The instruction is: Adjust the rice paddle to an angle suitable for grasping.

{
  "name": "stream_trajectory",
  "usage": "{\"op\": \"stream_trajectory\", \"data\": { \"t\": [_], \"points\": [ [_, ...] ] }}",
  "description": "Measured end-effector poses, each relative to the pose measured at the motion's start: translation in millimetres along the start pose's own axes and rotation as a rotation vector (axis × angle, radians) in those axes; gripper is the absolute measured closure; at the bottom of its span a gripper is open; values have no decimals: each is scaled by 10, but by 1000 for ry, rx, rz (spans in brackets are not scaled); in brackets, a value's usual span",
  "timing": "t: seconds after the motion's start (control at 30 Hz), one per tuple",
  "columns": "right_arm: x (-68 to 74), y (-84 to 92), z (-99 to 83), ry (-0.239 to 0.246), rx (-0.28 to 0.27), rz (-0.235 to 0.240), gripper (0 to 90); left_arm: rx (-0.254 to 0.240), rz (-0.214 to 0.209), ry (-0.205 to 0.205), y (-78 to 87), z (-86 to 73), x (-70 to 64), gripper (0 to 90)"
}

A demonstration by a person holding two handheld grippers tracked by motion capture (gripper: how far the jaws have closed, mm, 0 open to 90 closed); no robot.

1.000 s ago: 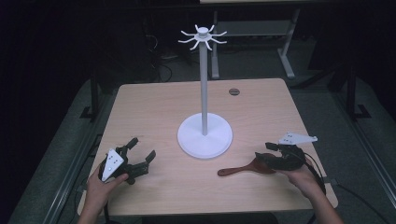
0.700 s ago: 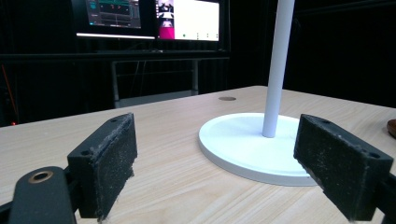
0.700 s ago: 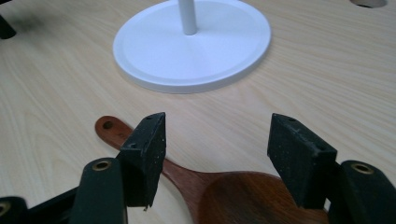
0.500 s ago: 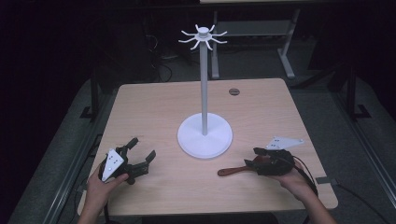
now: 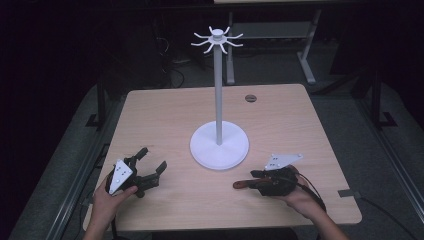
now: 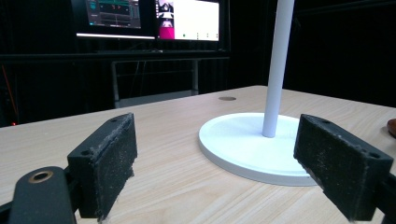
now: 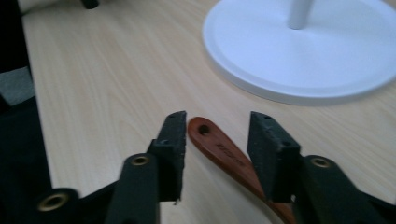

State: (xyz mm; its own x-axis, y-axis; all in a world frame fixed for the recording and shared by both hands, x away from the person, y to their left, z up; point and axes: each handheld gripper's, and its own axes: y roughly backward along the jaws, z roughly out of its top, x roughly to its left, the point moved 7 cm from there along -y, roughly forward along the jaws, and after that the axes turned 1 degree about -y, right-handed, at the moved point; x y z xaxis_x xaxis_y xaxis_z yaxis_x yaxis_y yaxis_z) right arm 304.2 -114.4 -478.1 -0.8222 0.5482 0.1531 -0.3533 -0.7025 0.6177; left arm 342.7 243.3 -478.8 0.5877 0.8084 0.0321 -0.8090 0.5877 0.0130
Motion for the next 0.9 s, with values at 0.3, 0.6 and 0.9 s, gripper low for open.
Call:
{"op": "stream_trajectory", "data": {
  "t": [0.3,0.6,0.9],
  "points": [
    [236,-217,25,75,37,97,861,-2,-1,-2,-1,1,3,129],
    [341,-503,25,143,103,101,900,-1,0,-1,-1,0,4,129],
    [282,-551,-20,145,126,61,900,-2,-1,-1,-1,1,4,129]
  ]
}}
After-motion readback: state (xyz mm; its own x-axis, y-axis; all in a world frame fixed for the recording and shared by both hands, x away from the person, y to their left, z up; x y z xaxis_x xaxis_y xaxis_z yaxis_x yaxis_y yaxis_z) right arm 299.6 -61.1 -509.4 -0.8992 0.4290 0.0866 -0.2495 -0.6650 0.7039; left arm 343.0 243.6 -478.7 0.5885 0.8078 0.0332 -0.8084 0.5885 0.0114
